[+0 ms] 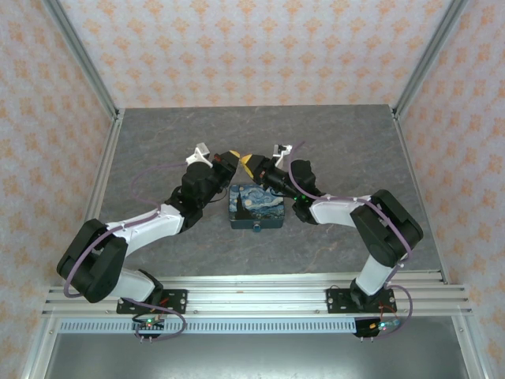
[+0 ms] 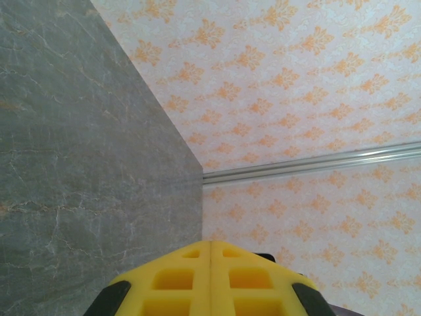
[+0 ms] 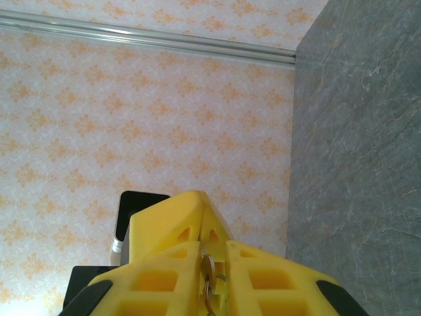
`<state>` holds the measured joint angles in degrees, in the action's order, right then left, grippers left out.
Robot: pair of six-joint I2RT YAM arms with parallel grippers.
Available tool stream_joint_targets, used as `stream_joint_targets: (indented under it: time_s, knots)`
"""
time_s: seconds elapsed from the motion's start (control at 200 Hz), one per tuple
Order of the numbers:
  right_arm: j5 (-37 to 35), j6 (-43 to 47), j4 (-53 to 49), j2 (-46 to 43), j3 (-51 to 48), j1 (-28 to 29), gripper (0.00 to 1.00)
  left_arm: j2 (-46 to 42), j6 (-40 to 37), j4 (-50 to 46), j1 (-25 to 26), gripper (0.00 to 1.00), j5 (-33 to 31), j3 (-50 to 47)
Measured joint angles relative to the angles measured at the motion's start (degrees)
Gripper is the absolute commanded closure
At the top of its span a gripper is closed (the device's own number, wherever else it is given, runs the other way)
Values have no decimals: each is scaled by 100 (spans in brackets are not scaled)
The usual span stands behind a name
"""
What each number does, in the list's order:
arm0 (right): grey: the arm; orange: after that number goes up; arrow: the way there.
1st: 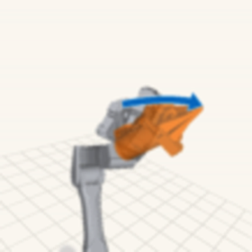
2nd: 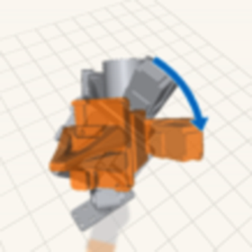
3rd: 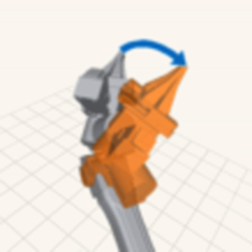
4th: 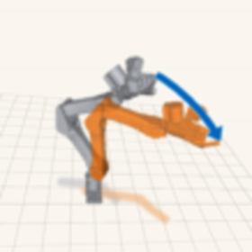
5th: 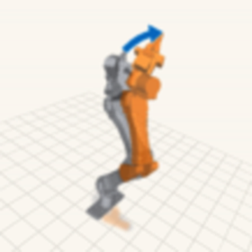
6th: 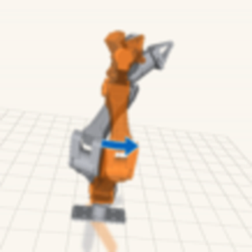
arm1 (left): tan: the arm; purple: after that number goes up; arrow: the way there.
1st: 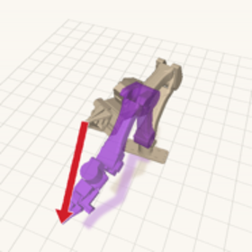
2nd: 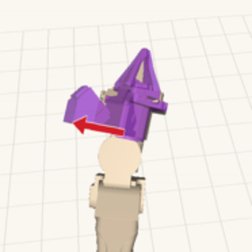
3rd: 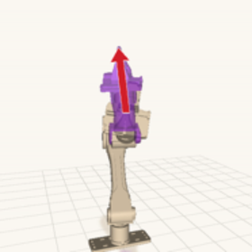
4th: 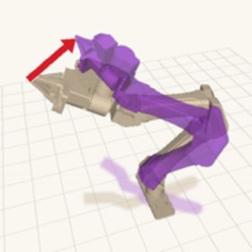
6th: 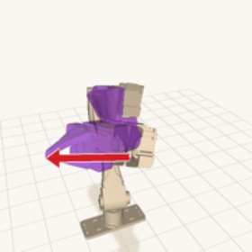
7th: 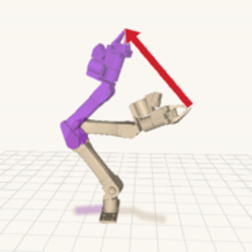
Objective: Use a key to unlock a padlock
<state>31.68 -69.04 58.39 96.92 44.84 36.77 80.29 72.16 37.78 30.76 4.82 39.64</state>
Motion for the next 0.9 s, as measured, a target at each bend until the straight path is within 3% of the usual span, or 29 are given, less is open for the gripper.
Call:
stream_joint_targets:
  time_s: [0.215,0.756,0.791,0.861,0.901]
  knots:
    - [4,-28,17,0,0,0,100,0,0,-2,0,100,-55,0]
    - [-63,-85,109,2,-160,59,100,-162,4,-28,39,100,-85,-232]
    - [-61,-85,120,2,-160,59,100,-173,2,-35,39,89,-85,-232]
    - [-68,-83,120,0,-160,59,100,-216,-13,-133,37,51,-94,-232]
    - [-85,-83,120,0,-160,46,100,-280,-39,-245,37,34,-111,-232]
